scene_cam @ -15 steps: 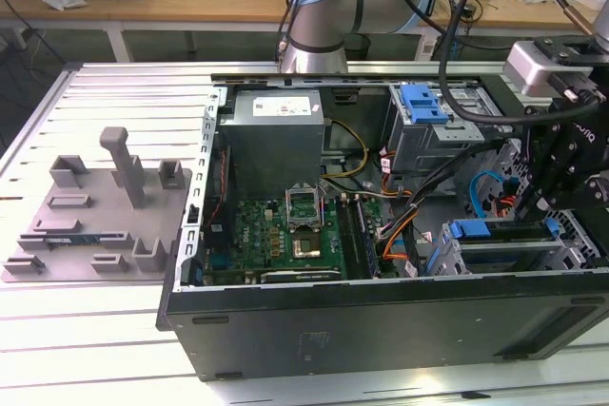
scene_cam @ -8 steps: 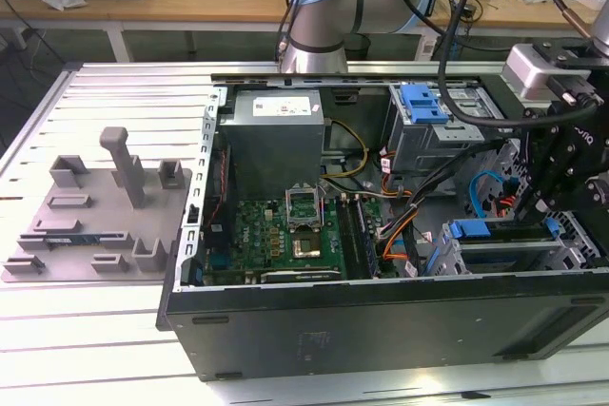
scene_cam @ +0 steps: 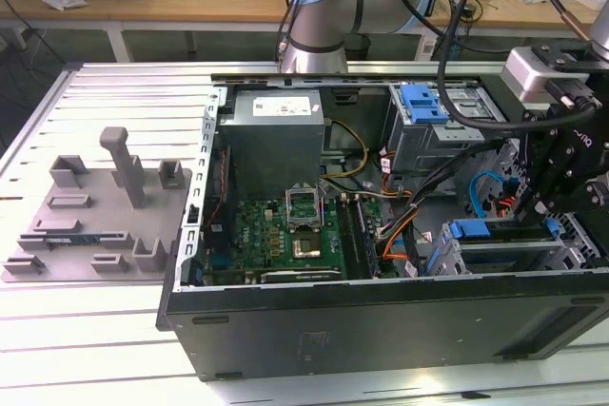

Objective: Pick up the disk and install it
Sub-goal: 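Insert the first disk wire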

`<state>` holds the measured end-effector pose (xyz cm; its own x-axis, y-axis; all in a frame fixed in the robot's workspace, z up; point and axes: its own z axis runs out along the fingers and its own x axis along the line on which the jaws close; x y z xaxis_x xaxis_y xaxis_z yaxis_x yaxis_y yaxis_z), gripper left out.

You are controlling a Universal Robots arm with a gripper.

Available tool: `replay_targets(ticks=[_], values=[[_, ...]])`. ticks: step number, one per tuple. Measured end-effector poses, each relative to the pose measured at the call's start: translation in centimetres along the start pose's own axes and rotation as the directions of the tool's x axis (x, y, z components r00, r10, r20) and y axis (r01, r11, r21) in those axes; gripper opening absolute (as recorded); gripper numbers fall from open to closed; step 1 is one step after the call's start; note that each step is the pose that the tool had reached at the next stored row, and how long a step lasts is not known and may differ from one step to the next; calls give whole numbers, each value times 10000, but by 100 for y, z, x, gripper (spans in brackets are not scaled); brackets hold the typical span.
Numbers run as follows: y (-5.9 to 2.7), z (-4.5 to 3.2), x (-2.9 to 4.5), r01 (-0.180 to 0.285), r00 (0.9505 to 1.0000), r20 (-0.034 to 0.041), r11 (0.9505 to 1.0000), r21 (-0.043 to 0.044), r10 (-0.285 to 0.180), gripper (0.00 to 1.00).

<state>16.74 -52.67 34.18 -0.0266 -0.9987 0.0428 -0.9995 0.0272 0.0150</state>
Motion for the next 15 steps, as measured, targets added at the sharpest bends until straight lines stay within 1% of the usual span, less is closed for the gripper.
replay_targets(ticks=[15], values=[[-1,47,0,6,10000,-2,10000,2,-6,16]])
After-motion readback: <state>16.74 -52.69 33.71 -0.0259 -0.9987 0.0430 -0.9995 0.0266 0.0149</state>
